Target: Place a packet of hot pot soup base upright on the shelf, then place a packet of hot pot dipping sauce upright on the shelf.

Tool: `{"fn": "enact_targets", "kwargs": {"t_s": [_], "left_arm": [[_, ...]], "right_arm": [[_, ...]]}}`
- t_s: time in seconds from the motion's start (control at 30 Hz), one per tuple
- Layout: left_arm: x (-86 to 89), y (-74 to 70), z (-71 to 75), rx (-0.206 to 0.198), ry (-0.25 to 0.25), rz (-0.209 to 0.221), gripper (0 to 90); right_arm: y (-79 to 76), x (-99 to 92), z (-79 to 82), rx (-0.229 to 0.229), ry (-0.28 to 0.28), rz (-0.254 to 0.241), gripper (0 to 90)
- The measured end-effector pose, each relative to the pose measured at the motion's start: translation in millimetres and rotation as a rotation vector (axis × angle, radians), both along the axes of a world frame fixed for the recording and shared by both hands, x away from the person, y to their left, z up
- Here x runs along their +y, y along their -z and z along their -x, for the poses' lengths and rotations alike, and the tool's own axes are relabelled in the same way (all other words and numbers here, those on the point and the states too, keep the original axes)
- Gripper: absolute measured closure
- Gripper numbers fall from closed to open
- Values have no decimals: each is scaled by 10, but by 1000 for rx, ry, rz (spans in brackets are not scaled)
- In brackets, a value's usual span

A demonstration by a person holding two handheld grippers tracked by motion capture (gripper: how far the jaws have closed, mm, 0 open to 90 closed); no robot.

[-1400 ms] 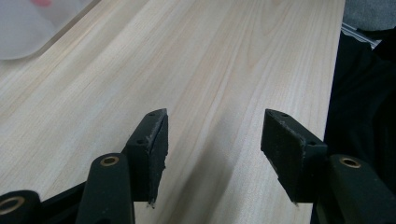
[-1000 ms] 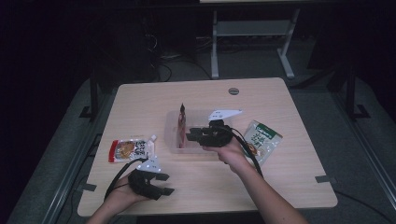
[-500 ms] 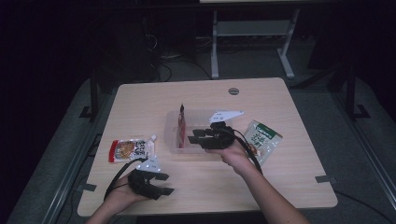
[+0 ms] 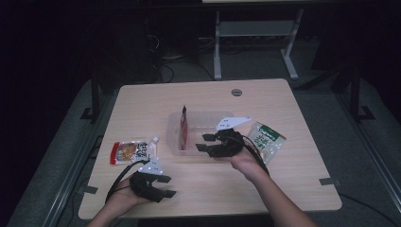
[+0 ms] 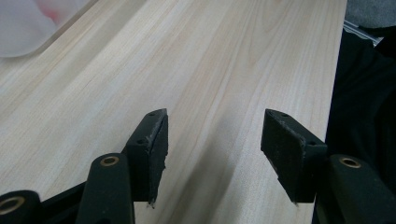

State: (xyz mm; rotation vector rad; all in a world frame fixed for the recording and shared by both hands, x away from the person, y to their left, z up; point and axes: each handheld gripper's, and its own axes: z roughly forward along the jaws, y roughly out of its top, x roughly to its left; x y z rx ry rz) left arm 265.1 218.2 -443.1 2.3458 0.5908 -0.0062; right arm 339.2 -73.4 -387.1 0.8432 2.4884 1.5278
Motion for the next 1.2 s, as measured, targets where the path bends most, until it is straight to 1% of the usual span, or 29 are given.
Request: {"fn": "enact_targets", "kwargs": {"t_s": [0.1,0.23,0.33,0.5,0.57,0.7,0.73,0.8,0.87,0.97,1.0,1.03,1.07,1.1,1.13,1.2], "left_arm": [[10,-3,-3,0,-2,-1,409],[16,-8,-5,1,-7,-1,409],[9,1,1,-2,-9,6,409],[4,4,2,-2,-12,7,410],[4,7,2,-3,-14,6,409],[11,4,-8,-7,-10,-3,410],[11,5,-5,-2,-13,-1,410],[11,7,-5,-6,-18,3,410],[19,5,-2,1,-23,4,410],[38,-2,-5,-1,-28,4,410],[45,-4,-4,1,-32,5,410],[58,-8,-11,-6,-34,5,410],[71,-14,-16,-6,-32,-2,410],[83,-20,-22,-8,-35,-2,412],[101,-35,-32,-12,-37,-11,418],[151,-70,-68,-27,-50,-22,423]], "right_arm": [[23,-30,64,-5,0,21,481],[55,-67,152,0,2,33,462],[60,-113,223,-15,3,48,443],[97,-227,332,-20,8,63,429],[120,-280,385,-9,15,63,418],[143,-355,458,-10,23,85,397],[154,-386,484,-10,28,86,393],[177,-440,522,-18,34,93,389],[195,-489,565,-13,40,104,385],[227,-584,625,-11,51,120,380],[234,-619,643,-5,59,120,379],[244,-655,655,2,65,117,377],[258,-694,674,13,78,106,375],[266,-718,685,18,82,104,374],[273,-741,703,26,91,100,373],[286,-793,734,25,101,104,372]]}}
